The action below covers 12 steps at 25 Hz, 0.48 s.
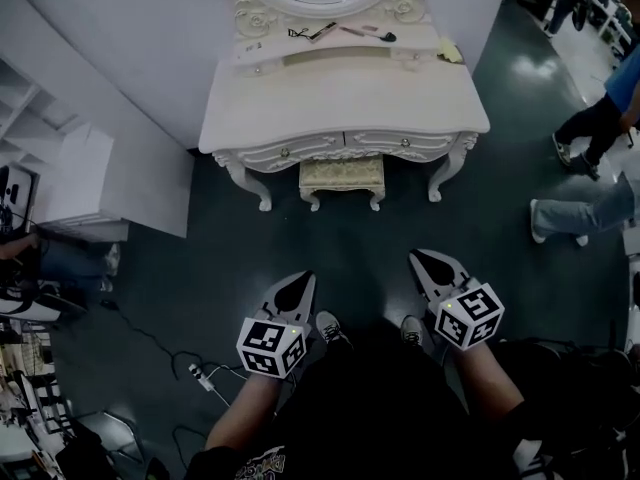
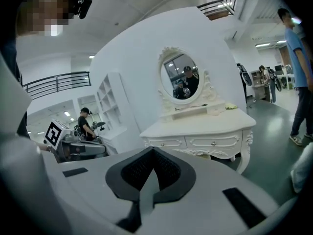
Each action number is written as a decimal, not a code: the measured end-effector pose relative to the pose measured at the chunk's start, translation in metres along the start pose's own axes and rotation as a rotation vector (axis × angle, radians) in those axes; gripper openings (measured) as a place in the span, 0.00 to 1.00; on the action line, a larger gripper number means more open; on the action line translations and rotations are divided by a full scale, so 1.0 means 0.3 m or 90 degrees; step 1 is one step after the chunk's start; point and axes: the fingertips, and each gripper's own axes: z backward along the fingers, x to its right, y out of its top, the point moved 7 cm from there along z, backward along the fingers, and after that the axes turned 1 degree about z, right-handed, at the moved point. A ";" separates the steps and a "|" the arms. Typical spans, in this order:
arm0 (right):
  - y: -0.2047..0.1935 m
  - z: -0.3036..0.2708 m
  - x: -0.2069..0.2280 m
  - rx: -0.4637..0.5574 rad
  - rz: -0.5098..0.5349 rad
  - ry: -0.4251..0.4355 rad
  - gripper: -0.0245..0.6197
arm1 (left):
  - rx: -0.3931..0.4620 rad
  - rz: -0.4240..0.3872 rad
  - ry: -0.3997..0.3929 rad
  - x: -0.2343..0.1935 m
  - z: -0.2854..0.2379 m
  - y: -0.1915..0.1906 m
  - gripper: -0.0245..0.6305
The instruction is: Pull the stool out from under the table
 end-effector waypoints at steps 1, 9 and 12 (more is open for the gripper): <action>0.005 -0.021 -0.012 0.000 0.001 -0.007 0.08 | 0.000 0.000 -0.004 -0.030 0.003 0.002 0.05; 0.030 -0.146 -0.135 0.014 0.004 -0.057 0.08 | 0.002 -0.004 -0.034 -0.233 0.061 0.010 0.05; 0.028 -0.180 -0.174 0.019 0.004 -0.071 0.08 | 0.003 -0.008 -0.040 -0.292 0.082 0.007 0.05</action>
